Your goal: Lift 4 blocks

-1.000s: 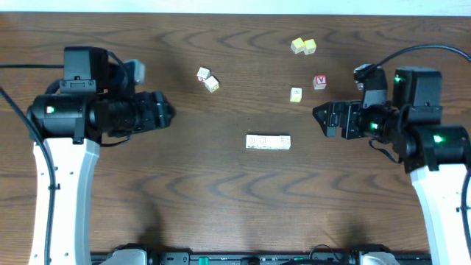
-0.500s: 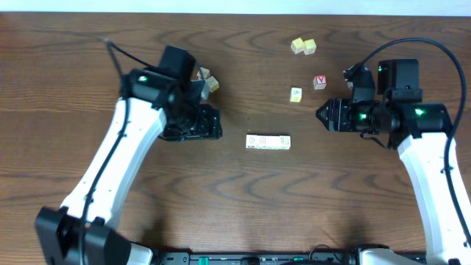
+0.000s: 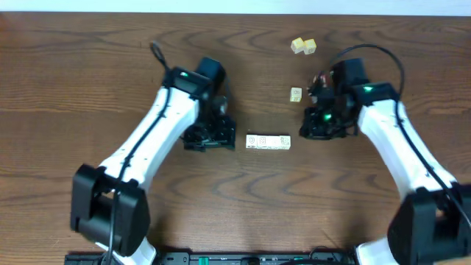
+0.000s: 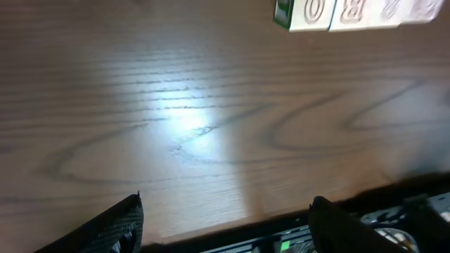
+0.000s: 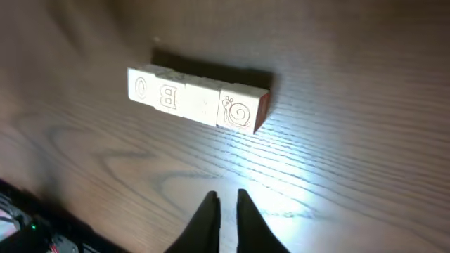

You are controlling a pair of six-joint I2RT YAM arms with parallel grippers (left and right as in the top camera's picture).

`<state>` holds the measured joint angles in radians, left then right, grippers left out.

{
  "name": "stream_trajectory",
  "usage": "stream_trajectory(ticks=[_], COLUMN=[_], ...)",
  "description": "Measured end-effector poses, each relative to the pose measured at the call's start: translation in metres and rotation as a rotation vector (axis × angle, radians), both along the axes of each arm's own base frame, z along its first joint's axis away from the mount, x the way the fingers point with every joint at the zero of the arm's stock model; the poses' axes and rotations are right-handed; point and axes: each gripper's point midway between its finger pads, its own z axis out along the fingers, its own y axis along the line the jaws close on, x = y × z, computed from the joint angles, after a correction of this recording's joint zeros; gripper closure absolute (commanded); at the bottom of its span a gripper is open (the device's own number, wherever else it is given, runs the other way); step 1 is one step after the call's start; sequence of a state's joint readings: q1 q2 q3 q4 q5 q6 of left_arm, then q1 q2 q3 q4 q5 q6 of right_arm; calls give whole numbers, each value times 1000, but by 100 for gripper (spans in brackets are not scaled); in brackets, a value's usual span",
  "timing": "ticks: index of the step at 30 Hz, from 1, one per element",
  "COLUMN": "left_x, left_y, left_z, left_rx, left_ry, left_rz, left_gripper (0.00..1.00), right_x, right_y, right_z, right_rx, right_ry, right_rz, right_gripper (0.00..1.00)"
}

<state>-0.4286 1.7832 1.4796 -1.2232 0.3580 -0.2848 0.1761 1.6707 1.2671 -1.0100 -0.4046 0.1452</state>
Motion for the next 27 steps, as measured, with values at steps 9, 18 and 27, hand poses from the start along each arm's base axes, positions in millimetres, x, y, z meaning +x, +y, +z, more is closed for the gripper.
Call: stream_trajectory(ticks=[9,18,27], left_x=[-2,-16,-28], left_y=[1,4,-6], left_z=[-8,-35,-48], left_rx=[48,78,80], left_ry=[9,44,55], left_rz=[-15,-17,-25], left_gripper=[45,81,81], right_x=[-11,-33,-53], right_y=[6,38,65], right_z=[-13,-43,-71], right_rx=[-10,-9,-57], right_ry=[77,94,102], right_rz=[12,57,13], right_gripper=[99,99,99])
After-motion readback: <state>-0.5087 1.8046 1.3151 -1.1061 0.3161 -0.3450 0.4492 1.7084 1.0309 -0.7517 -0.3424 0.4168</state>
